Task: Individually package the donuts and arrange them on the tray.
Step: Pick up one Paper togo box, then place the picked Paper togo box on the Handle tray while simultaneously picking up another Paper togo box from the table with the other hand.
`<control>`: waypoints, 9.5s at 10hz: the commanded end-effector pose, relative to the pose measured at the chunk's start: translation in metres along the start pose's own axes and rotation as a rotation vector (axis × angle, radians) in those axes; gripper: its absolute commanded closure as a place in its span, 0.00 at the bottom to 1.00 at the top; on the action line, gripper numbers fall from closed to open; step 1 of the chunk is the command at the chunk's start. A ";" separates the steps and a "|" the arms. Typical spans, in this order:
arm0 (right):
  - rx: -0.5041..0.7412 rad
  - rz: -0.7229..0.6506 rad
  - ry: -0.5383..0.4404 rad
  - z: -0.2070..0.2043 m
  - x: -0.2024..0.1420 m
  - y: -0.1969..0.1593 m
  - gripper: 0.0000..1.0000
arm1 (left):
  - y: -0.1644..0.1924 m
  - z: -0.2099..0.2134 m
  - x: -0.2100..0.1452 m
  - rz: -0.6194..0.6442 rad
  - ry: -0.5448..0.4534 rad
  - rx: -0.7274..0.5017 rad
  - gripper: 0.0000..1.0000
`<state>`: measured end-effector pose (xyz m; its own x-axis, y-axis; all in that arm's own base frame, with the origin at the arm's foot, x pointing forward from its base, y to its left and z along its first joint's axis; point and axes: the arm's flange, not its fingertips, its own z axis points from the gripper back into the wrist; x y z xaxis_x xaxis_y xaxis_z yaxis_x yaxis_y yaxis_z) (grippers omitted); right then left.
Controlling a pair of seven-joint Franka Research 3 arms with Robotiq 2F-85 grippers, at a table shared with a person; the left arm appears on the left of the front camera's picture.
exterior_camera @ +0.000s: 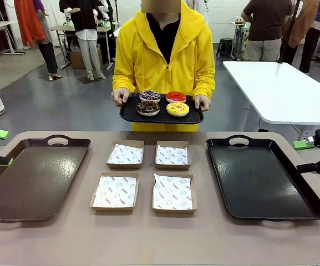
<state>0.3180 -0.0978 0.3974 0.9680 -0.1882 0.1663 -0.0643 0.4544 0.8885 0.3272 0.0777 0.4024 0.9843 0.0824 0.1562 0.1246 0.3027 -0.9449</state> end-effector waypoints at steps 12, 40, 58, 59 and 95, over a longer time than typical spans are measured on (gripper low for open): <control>-0.802 0.043 0.148 -0.270 0.148 0.167 0.00 | -0.001 0.000 0.001 -0.006 -0.009 -0.019 0.00; -1.089 0.125 0.154 -0.414 0.182 0.081 0.61 | -0.001 0.000 0.001 -0.006 -0.009 -0.019 0.00; -1.039 0.070 0.185 -0.347 0.221 0.241 1.00 | -0.001 0.000 0.001 -0.006 -0.009 -0.019 0.00; -1.047 0.068 0.181 -0.345 0.232 0.246 1.00 | -0.001 0.000 0.001 -0.006 -0.009 -0.019 0.00; -1.033 0.094 0.184 -0.323 0.220 0.248 0.99 | -0.010 -0.002 0.012 -0.004 -0.002 0.060 0.00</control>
<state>0.6044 0.2689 0.5143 0.9963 -0.0378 0.0771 0.0340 0.9982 0.0497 0.3301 0.0761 0.4046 0.9840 0.0782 0.1602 0.1277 0.3172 -0.9397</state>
